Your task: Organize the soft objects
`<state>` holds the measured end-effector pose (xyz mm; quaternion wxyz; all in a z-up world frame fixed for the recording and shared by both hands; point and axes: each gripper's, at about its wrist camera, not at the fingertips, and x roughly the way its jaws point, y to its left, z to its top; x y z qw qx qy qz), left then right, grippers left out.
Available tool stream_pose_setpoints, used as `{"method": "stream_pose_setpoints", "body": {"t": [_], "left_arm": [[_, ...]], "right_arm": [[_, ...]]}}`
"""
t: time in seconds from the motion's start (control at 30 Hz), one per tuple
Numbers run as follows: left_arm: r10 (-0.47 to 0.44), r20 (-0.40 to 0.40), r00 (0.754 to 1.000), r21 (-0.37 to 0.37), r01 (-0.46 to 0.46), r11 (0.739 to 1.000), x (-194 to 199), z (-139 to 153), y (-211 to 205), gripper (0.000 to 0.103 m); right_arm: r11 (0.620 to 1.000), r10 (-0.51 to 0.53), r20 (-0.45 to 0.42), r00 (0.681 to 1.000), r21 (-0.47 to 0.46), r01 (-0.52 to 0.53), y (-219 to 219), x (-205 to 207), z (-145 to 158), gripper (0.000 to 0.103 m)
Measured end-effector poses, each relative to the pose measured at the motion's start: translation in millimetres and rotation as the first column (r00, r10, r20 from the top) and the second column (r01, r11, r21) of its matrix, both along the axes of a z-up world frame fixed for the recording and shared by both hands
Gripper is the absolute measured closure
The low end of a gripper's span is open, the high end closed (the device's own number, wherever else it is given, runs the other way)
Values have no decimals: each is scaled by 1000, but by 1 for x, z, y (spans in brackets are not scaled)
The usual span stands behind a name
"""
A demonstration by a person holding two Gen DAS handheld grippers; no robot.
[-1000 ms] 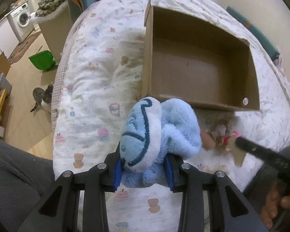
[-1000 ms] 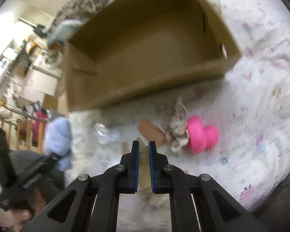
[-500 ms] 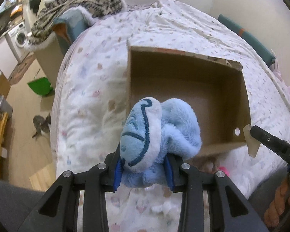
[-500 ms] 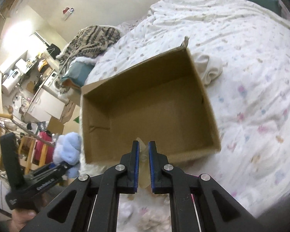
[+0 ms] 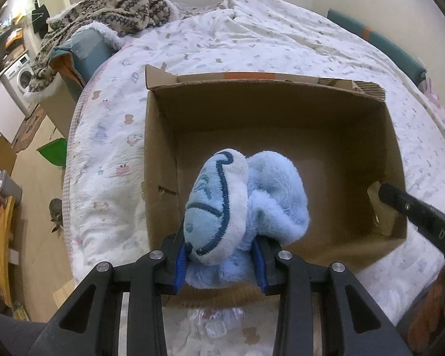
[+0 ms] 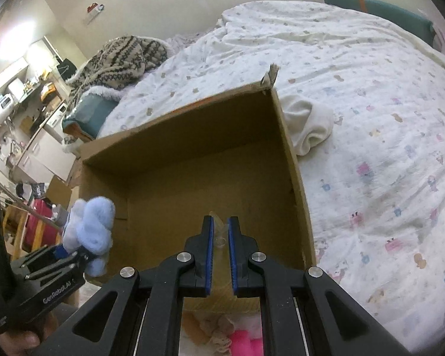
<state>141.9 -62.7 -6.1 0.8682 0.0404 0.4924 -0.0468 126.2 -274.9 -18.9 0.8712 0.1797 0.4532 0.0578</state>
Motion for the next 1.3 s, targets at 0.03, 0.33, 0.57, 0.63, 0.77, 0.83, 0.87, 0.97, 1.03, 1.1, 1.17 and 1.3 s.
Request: {"method": "stream_pose_setpoints", "body": {"t": [0.03,0.33,0.57,0.63,0.77,0.83,0.87,0.97,1.03,1.1,1.17,1.3], "left_arm": [[0,1,1000,2,0,1000,1,-4,0,70],[-20,-50,999,-27,19,999,10,-31,0,69],[-59,-21,998,10,59,998,6,-35,-13,67],[-67,-17,998,18,67,998,6,-35,-15,67],[-70,-5,998,23,70,997,3,-36,-18,64],[-70,-4,998,23,70,997,3,-36,-17,63],[-70,-4,998,21,70,997,3,-36,-17,63],[-70,-9,998,16,70,997,4,-35,-15,58],[-63,-5,998,6,63,998,3,-34,-14,57],[-64,-4,998,-2,64,998,3,-32,-13,51],[-60,1,998,0,60,998,3,-31,-14,48],[-55,6,998,-11,55,998,1,-26,-11,42]], "right_arm": [[1000,3,-10,1000,-2,-3,1,0,-4,92],[998,26,-62,998,-57,-29,12,4,-23,92],[995,34,-94,995,-88,-42,16,5,-32,92],[994,33,-99,995,-100,-43,16,6,-33,92],[994,28,-102,994,-103,-39,16,8,-34,92],[994,23,-101,995,-104,-33,16,10,-33,92],[994,22,-102,995,-103,-32,15,10,-33,91],[994,14,-103,995,-103,-25,15,11,-34,91],[995,10,-101,995,-93,-20,14,11,-33,91],[995,7,-97,995,-99,-17,13,11,-33,90],[996,3,-96,995,-93,-12,12,10,-33,89],[997,3,-87,996,-82,-10,11,9,-31,87]]}}
